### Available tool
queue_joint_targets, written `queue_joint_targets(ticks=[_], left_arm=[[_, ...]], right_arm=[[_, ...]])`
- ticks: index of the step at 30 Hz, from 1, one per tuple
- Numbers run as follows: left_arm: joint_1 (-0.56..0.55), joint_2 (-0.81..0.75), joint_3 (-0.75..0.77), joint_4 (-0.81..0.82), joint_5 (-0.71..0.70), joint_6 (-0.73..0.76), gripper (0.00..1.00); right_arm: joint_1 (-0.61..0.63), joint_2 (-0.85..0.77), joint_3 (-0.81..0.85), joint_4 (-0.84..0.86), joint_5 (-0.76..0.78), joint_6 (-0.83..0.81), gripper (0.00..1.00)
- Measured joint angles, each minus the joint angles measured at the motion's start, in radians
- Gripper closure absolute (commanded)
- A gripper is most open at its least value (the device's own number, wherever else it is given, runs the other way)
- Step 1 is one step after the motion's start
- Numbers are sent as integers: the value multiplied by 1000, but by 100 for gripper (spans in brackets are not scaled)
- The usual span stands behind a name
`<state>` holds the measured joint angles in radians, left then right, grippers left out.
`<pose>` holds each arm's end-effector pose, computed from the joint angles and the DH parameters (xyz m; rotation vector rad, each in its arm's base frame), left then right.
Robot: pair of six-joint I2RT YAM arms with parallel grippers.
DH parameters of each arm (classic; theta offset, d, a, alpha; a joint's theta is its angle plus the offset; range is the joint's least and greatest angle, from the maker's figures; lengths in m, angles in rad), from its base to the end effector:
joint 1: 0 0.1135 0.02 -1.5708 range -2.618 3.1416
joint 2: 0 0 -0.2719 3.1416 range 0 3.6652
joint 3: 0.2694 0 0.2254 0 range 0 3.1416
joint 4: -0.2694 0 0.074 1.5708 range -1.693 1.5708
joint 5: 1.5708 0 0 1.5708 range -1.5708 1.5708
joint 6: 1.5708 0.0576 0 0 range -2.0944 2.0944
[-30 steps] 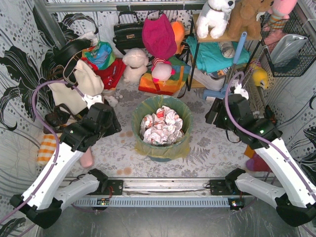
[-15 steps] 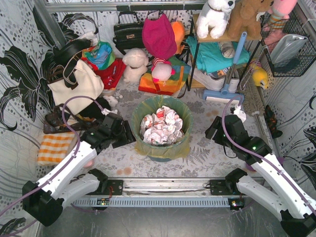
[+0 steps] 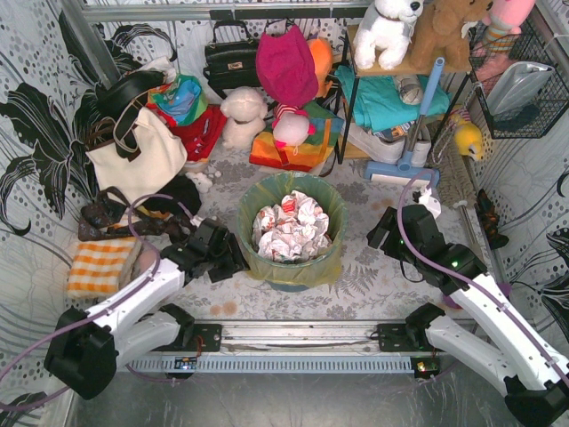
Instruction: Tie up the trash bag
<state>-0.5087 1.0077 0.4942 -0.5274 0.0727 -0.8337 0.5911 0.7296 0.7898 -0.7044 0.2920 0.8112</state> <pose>0.1377 -0.0816 0.1755 -0.4137 2.6893 -0.5366 0.1204 0.0608 0.2901 0.4053 2.1853 0.4653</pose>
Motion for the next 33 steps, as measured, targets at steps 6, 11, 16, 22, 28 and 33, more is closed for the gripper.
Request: queue_joint_targets(ticks=[6,11,16,22,28,33], left_arm=[[0,59,-57,103,61,-8,36],[1,103,-56,174,94,-2,36],[27,108,-59,204,130,-2,37],[76,89,-76,225,206,3,56],[98,74,-82,227,250,9,74],[98,69,-82,225,253,11,87]], right_arm=[[0,5,0,3,-1,0,33],[0,4,-5,8,-11,8,33],[0,4,-20,12,-19,16,33],[0,4,-27,19,-23,19,33],[0,5,-27,30,-24,19,33],[0,5,-39,40,-31,19,33]])
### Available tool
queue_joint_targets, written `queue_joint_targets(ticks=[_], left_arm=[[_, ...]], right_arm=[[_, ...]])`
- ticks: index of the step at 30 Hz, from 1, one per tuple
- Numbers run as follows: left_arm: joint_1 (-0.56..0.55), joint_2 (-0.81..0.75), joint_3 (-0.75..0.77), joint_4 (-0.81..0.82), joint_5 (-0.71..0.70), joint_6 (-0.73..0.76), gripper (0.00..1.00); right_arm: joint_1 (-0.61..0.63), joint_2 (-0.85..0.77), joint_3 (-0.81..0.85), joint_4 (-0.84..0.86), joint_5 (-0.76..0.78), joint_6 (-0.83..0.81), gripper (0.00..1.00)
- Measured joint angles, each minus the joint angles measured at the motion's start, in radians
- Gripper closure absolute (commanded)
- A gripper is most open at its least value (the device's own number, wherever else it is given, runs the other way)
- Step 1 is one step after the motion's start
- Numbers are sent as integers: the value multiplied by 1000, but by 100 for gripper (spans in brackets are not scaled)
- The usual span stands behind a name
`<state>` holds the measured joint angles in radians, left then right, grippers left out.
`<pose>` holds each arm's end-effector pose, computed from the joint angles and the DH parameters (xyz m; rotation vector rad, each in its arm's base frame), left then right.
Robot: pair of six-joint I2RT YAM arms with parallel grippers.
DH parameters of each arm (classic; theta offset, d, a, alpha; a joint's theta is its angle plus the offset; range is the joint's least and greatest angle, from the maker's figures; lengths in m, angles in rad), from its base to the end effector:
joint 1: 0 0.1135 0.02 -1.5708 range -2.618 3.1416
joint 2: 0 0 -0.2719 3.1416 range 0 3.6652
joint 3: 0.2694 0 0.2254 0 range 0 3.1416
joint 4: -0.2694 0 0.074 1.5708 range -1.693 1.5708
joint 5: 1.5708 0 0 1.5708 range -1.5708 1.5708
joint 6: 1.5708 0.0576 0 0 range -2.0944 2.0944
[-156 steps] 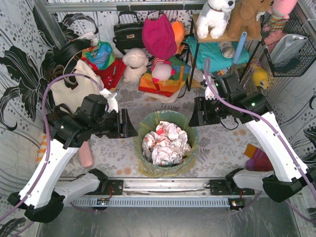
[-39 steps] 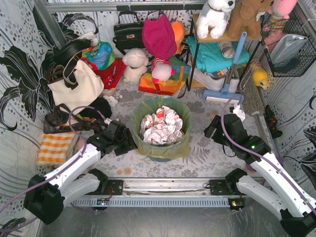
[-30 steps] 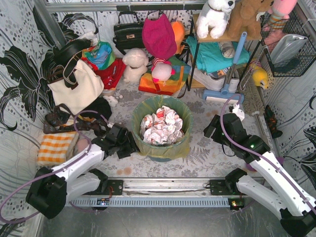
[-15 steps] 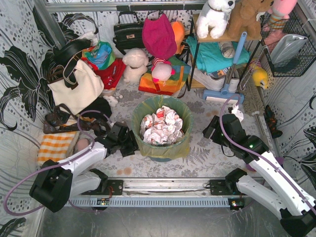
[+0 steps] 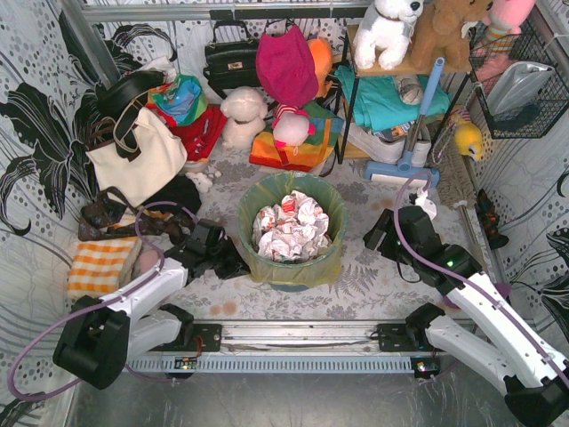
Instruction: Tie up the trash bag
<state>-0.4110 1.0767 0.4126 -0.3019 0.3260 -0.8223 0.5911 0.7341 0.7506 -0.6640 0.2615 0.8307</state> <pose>0.1505 -0.0857 0.1604 -0.4167 2.6774 -0.8513 0.1227 0.0644 0.2810 0.4122 2.2009 0.5027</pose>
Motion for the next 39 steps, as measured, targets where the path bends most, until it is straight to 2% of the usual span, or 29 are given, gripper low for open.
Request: queue_joint_targets(ticks=[5,12,20,28,33,39], left_arm=[[0,-26,0,-5,-9,7,100],[0,-65,0,-8,-40,10,100],[0,-78,0,-27,-56,12,100],[0,-121,19,-63,-89,13,100],[0,-135,29,-81,-101,12,100],[0,-171,31,-106,-114,7,100]], right_arm=[[0,11,-25,2,-26,9,34],[0,83,-135,96,-153,43,43],[0,182,-309,376,-363,125,52],[1,305,-363,588,-471,176,56],[1,372,-366,666,-494,179,66],[1,402,-374,703,-484,179,88]])
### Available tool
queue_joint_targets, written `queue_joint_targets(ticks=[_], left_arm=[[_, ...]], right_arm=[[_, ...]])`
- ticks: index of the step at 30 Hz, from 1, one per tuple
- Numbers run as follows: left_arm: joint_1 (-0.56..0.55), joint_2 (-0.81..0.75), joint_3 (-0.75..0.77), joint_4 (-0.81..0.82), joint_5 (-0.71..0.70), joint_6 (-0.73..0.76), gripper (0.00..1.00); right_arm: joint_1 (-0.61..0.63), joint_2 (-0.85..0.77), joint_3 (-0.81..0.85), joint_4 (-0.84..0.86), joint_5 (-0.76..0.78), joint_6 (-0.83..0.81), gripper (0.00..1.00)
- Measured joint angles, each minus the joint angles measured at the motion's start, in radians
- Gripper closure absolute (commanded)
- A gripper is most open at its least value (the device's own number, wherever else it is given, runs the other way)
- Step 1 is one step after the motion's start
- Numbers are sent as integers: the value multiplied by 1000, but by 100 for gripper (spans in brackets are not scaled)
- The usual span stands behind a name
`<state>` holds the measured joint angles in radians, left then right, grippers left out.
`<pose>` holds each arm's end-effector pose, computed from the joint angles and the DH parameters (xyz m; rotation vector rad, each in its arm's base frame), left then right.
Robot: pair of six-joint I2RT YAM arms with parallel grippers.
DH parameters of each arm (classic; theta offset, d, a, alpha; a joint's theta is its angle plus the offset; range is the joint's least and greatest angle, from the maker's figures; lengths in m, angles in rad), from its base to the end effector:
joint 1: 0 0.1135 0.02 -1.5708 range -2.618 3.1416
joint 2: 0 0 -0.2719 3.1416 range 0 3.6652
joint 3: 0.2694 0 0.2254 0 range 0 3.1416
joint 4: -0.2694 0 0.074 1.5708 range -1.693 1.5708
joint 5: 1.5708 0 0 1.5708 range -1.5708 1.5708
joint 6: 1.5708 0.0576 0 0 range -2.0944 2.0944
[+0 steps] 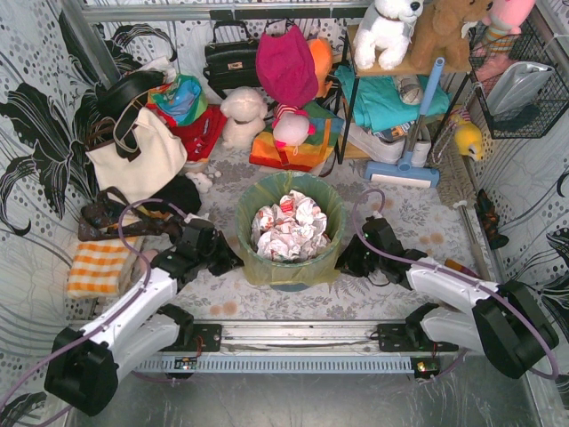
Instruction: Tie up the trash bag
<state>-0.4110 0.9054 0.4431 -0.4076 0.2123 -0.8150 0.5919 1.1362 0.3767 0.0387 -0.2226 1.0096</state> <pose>0.1394 -0.0740 0.1846 -0.4192 2.5480 -0.7675 0.1607 0.1234 0.1681 0.3968 2.4856 1.0124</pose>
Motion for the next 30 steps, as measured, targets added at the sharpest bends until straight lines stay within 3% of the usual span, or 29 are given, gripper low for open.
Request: queue_joint_targets(ticks=[3,13,22,25,28,29,30], left_arm=[[0,-56,3,-21,-21,-8,100],[0,-215,72,-160,-171,-91,100],[0,-299,99,-268,-314,-161,100],[0,-305,93,-265,-320,-180,86],[0,-285,61,-240,-290,-188,61],[0,-263,29,-214,-249,-194,47],[0,-262,28,-214,-246,-193,44]], right_arm=[[0,-15,-6,-15,22,-3,100],[0,-290,-32,-137,145,-2,100],[0,-380,-41,-190,203,20,100],[0,-382,-42,-194,206,26,100],[0,-378,-43,-197,206,27,100],[0,-368,-43,-198,206,27,100],[0,-368,-43,-198,206,27,100]])
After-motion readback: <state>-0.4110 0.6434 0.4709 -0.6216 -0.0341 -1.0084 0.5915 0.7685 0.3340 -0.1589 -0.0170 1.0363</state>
